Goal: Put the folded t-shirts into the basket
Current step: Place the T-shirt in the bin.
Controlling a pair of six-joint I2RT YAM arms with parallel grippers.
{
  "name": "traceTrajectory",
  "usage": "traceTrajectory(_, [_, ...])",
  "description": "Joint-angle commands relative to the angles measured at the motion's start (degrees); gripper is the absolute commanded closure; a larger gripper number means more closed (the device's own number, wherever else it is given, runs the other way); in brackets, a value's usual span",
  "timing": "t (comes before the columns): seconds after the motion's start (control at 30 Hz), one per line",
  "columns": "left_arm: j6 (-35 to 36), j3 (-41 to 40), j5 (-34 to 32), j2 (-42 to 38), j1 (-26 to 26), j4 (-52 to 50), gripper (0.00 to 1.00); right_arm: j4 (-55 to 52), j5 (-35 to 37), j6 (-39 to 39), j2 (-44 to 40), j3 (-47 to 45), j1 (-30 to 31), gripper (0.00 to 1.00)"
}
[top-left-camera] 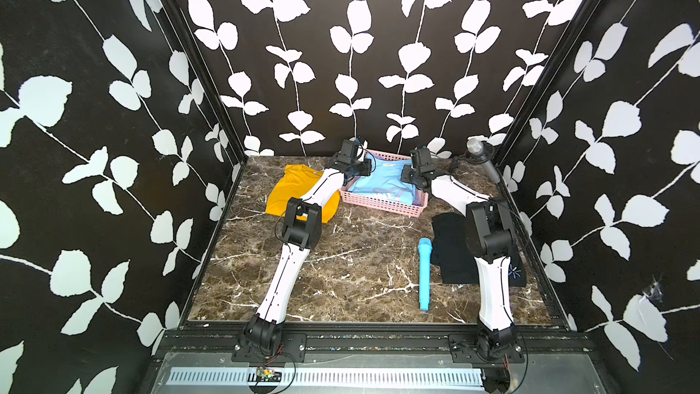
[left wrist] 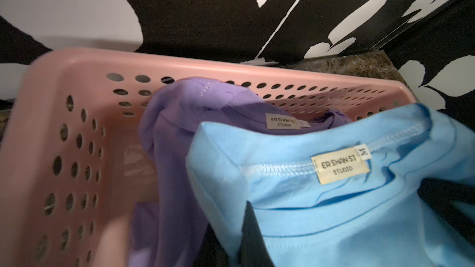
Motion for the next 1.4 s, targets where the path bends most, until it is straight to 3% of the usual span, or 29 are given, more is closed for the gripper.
traceTrajectory(0.0, [0.4,2.6,-1.9,0.6,0.3,1.1,1.00,-0.1,0.6,-1.1,1.3,2.4,-0.9,0.95])
traceTrajectory(0.17, [0.9,3.4,-3.0,1.2,0.5,0.9,0.98,-1.4,0.2,-1.3,2.8,4.4,-1.5,0.84])
traceTrajectory(0.37, [1.9,3.8,-4.2,0.1,0.4,-1.2,0.73,-4.3,0.4,-3.0,2.9,7.3,-1.8,0.65])
traceTrajectory(0.63, [3.3,0.3,-4.9,-6.5,0.5,-4.2,0.52,-5.7,-2.6,-5.4,-1.7,6.5,-1.8,0.55])
traceTrajectory(0.97, [5.3,-12.8,-7.6,-20.0,0.4,-5.0,0.35,-4.6,-12.6,-7.6,-9.9,-1.0,-0.3,0.46])
traceTrajectory(1.17, [4.9,-24.3,-7.5,-29.1,0.5,-4.1,0.32,-8.0,-12.6,-9.5,-18.6,-10.8,0.6,0.39])
traceTrajectory(1.37, [2.8,-44.3,-7.6,-42.8,0.4,2.8,0.30,-18.5,-7.0,-9.5,-28.7,-21.8,1.0,0.35])
